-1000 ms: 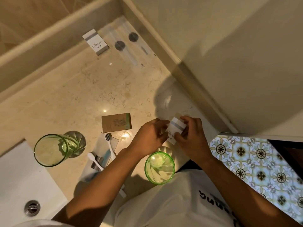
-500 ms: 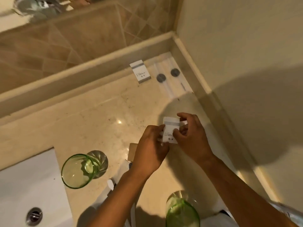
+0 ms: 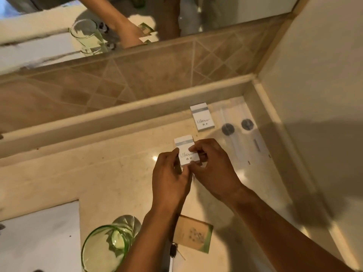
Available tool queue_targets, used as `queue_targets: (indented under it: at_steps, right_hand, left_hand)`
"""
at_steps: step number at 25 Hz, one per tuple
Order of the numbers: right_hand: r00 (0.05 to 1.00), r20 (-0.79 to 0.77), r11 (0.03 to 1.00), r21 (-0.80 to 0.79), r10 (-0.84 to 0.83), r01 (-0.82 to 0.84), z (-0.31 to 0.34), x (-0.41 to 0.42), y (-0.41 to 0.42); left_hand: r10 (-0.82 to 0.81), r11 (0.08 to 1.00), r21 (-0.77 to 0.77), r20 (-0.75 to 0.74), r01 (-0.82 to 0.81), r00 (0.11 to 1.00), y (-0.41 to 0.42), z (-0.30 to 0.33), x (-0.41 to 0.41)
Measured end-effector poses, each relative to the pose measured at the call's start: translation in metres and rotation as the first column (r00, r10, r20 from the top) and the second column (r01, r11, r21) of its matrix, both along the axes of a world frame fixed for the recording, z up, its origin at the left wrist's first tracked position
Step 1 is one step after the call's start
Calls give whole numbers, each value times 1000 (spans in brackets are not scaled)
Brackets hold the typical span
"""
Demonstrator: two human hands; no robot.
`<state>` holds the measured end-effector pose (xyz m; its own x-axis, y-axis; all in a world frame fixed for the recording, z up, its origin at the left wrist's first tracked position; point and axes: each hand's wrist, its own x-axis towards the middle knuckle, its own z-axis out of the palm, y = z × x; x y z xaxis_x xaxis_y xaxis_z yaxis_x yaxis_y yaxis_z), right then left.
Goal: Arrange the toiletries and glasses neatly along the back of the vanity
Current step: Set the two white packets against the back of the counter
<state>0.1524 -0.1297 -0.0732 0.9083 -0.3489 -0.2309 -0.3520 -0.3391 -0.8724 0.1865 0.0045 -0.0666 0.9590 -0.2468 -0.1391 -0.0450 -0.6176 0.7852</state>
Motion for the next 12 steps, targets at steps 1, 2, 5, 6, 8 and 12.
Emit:
queue_targets:
  at_steps: [1,2,5,6,8,12]
  right_hand:
    - [1000,-5,1000,-13,21,-21,-4,5,-1]
    - [999,-15,999,-33,35,-36,-8,8,-2]
    - [999,-22,992,-121,28,-30,-18,17,-6]
    - [1000,-19,988,-151,16,-19,-21,20,-7]
    - [1000,-11,979,-202,-1,-2,-25,23,-10]
    - [997,25,977,-197,-73,76,-26,22,-20]
  left_hand:
    - [-4,1000,9,16,4,1000,0,-2,5]
    - [-4,1000,11,31,4,1000,-1,-3,8]
    - [0,997,73,49,-3,999,-6,-9,20]
    - [-4,995,98,51,-1,999,-8,-12,22]
    - [-15,995,102,69,8,998,-12,-14,27]
    - [-65,993,103,118,53,991,-9,-19,34]
